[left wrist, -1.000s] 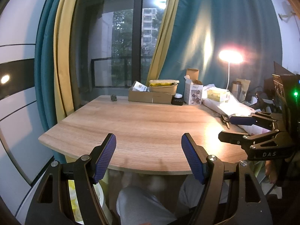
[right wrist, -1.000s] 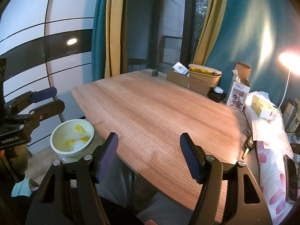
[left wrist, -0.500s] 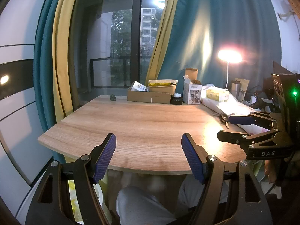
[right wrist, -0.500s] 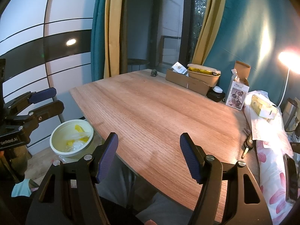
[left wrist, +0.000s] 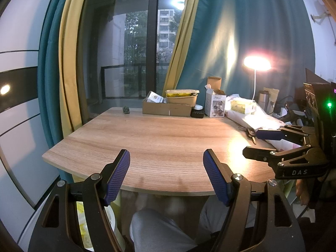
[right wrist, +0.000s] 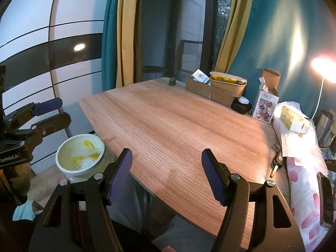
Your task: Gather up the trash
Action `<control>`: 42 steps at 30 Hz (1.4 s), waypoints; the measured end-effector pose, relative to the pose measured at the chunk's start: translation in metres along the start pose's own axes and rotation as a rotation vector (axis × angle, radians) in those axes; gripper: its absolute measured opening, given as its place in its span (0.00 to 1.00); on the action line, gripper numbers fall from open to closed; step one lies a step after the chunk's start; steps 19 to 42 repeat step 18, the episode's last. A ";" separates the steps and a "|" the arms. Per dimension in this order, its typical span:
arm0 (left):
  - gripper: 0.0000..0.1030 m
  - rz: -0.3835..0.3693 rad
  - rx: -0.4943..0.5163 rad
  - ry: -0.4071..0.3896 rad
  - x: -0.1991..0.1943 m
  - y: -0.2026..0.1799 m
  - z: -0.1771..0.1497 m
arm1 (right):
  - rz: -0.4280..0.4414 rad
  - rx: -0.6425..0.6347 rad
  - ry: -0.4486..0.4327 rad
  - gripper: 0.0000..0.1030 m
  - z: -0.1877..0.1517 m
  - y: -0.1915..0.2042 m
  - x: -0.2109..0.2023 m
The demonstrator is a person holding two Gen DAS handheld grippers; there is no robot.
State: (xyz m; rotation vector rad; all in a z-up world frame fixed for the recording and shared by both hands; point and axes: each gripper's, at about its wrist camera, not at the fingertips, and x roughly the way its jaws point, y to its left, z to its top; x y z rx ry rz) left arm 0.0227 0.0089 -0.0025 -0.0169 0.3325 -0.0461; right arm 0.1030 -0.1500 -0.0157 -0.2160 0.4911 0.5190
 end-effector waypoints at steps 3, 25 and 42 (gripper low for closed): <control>0.73 -0.002 0.000 0.001 0.000 0.000 0.000 | 0.000 -0.001 0.000 0.66 0.000 0.000 0.000; 0.73 -0.003 -0.008 -0.005 0.000 0.000 0.002 | -0.002 0.002 0.001 0.66 0.000 0.001 -0.001; 0.73 -0.003 -0.008 -0.005 0.000 0.000 0.002 | -0.002 0.002 0.001 0.66 0.000 0.001 -0.001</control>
